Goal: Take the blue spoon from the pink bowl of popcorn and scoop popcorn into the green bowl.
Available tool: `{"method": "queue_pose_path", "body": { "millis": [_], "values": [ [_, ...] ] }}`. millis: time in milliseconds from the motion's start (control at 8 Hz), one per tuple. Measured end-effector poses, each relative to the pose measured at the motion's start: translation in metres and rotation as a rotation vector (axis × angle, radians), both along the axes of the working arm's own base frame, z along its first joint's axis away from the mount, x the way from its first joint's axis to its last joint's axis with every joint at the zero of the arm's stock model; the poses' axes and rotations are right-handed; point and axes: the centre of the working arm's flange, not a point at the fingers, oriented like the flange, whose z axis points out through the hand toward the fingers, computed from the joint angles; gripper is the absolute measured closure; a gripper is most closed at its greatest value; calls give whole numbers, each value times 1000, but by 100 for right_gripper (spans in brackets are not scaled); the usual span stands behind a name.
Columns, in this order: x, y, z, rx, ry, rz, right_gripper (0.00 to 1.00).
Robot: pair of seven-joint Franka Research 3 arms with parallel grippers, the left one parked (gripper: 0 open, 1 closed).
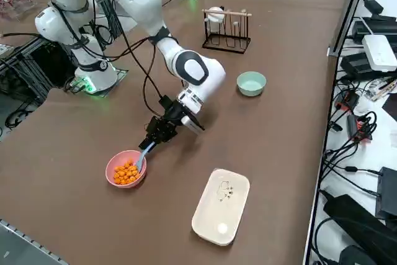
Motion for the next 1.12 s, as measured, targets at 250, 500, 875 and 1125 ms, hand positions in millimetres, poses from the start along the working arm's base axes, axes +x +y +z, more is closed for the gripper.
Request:
{"method": "queue_pose_path", "body": {
  "millis": [250, 500, 875, 1125],
  "values": [
    [0, 4, 1, -8, 5, 4, 88],
    [0, 9, 3, -34, 21, 10, 88],
    [2, 23, 16, -141, 73, 39, 88],
    [14, 50, 35, -206, 79, 51, 88]
  ]
}}
